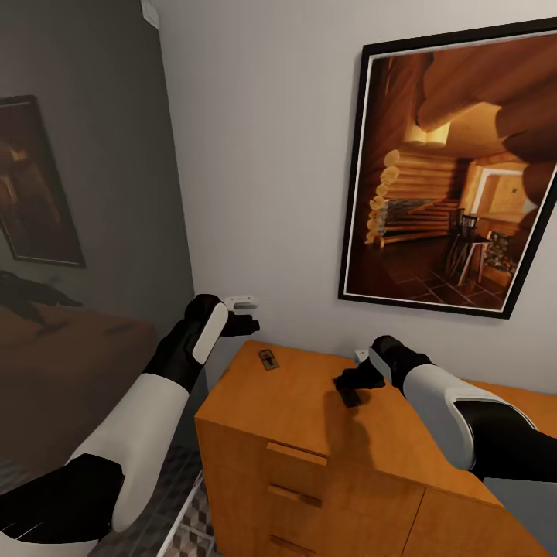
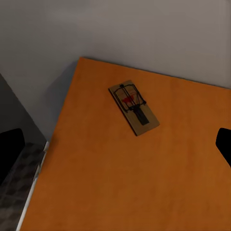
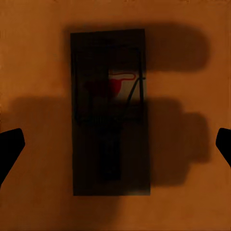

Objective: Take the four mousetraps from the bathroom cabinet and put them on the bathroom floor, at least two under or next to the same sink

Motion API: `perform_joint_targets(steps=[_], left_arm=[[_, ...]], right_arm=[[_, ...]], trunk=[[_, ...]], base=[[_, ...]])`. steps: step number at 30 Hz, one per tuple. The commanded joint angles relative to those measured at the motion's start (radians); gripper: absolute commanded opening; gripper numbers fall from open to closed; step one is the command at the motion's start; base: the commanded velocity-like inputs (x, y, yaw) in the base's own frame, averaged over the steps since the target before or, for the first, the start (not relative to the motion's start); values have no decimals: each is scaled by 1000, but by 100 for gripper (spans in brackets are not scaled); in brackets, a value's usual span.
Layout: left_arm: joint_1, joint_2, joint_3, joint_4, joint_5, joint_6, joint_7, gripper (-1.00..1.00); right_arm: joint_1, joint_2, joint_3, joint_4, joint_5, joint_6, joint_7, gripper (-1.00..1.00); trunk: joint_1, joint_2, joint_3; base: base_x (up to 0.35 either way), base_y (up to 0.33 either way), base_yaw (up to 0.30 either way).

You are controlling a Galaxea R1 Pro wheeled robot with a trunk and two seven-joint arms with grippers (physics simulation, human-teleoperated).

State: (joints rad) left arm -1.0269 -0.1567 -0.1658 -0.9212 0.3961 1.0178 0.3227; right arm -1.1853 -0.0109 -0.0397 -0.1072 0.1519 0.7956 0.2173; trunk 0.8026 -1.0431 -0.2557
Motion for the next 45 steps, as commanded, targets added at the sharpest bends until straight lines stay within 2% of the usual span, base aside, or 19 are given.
perform_joint_targets(steps=[1,14,26,45], left_arm=[[-1,0,-1,-1,10,2,10,100],[-1,-1,-1,-1,10,3,10,100],[-1,-1,-1,-1,11,3,10,100],[-1,-1,-1,-1,12,2,10,100]], right_arm=[[0,0,-4,-2,11,2,7,100],[-1,-5,-4,-8,12,-23,4,100],[0,3,-4,-62,10,-28,-26,100],[0,8,-6,-49,1,-66,-41,100]], trunk=[[0,-1,-1],[0,-1,-1],[0,-1,-1],[0,-1,-1]], base=[[-3,3,0],[0,0,0],[0,0,0],[0,0,0]])
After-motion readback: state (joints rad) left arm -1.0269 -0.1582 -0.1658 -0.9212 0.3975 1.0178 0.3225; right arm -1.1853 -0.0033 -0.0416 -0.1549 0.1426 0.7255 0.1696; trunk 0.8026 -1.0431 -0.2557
